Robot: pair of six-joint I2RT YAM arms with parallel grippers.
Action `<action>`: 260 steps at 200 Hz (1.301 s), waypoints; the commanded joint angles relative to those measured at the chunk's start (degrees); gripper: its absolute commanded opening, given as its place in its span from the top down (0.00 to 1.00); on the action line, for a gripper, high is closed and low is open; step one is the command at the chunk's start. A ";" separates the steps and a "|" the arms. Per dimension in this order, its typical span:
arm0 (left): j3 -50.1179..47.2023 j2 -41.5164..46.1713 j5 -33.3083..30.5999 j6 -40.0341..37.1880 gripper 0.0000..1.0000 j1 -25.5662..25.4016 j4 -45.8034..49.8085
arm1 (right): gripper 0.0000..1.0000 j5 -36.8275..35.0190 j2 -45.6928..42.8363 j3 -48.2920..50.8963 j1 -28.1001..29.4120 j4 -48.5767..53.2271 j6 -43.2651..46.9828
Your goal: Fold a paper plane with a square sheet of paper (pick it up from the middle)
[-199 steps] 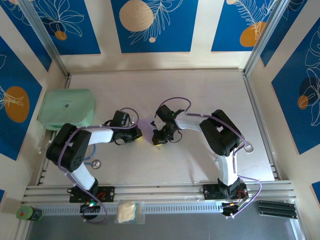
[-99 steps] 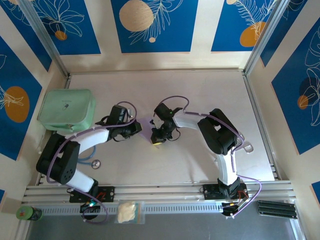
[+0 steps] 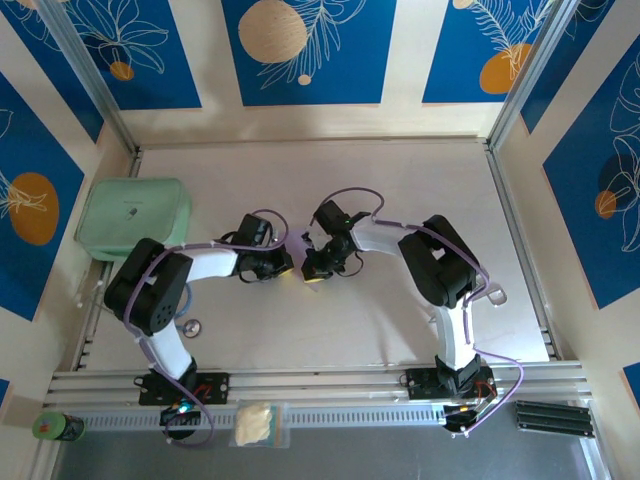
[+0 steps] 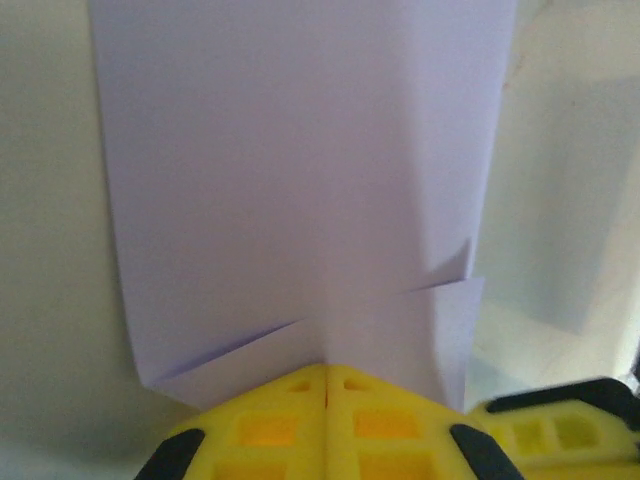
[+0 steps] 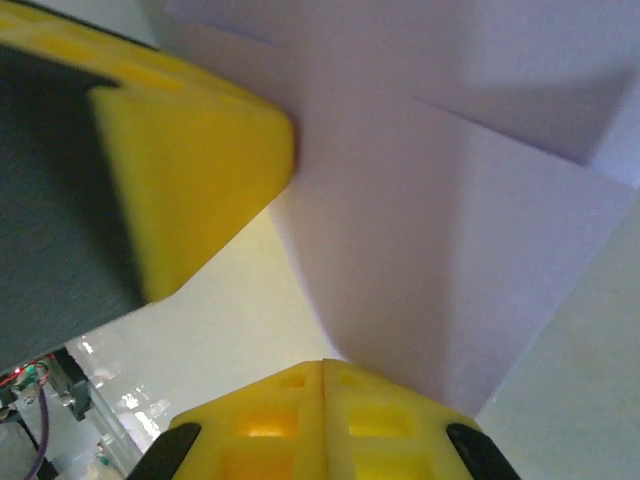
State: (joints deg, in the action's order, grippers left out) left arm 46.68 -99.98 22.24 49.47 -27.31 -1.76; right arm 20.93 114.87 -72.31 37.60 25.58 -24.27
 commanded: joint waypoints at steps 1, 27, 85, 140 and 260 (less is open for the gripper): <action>1.05 -1.01 -2.17 0.84 0.95 -0.33 0.71 | 0.93 2.36 -3.77 0.94 -0.61 -2.68 -1.95; 1.19 -1.52 -2.94 1.22 0.96 -0.29 2.25 | 0.93 -1.26 -2.57 0.41 -0.64 -2.38 -3.82; 1.18 -2.64 -4.08 1.94 0.97 -0.29 5.30 | 0.94 -4.14 -0.08 -0.21 0.45 0.23 -3.85; 0.68 -3.40 -5.42 2.60 0.99 -0.29 6.95 | 0.94 -3.35 0.12 2.01 1.64 2.95 -2.41; 2.19 -2.50 -0.78 2.86 0.96 -0.29 3.35 | 0.94 -1.42 -8.09 9.15 -0.16 -1.01 -4.42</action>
State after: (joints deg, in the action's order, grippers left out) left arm 48.18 -101.01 21.39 52.23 -27.42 -0.89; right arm 18.63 110.06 -63.90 37.98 23.51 -27.20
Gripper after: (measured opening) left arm 0.060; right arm 0.061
